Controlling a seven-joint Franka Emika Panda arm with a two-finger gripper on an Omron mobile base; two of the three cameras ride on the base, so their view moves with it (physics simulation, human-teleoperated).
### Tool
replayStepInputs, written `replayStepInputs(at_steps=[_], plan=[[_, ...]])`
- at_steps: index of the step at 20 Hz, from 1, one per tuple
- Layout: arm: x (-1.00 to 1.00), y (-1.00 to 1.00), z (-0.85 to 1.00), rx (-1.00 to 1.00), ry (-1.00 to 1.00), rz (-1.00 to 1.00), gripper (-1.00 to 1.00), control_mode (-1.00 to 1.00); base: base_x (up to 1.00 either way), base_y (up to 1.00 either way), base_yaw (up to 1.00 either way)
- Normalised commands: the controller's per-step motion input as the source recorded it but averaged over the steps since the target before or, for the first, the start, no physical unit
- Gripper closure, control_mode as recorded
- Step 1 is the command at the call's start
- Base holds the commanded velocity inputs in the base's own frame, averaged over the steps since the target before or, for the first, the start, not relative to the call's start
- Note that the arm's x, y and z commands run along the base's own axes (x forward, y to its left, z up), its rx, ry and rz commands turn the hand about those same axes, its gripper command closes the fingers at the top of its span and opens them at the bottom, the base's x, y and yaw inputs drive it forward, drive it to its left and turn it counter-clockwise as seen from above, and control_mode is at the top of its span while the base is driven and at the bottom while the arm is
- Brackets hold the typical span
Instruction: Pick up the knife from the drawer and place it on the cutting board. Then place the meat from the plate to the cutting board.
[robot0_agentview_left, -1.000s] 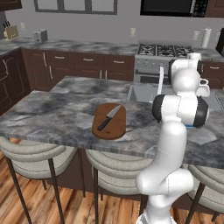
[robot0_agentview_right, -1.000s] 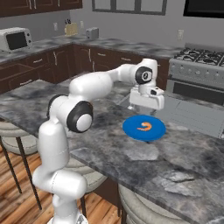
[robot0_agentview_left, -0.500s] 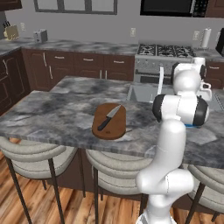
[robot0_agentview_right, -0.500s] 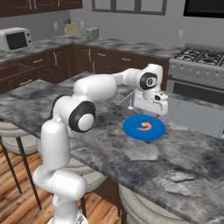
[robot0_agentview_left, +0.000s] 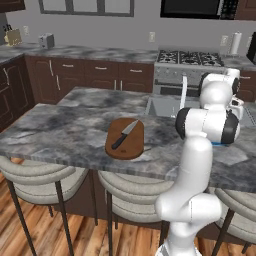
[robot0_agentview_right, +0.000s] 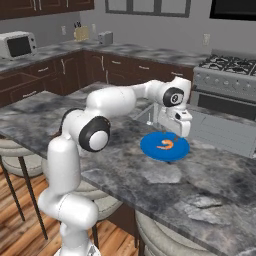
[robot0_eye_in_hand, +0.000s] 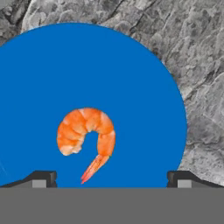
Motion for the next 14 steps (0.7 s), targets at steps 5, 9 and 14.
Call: replayStepInputs(at_steps=[5,9,14], plan=[[0.00,0.00,-0.26,-0.01,-0.15,-0.15,-1.00,-1.00,0.00,0.00,0.00],[0.00,0.00,-0.16,-0.03,-0.12,-0.06,-1.00,-1.00,0.00,0.00,0.00],[0.00,0.00,-0.04,-0.03,-0.14,-0.02,-1.00,-1.00,0.00,0.00,0.00]])
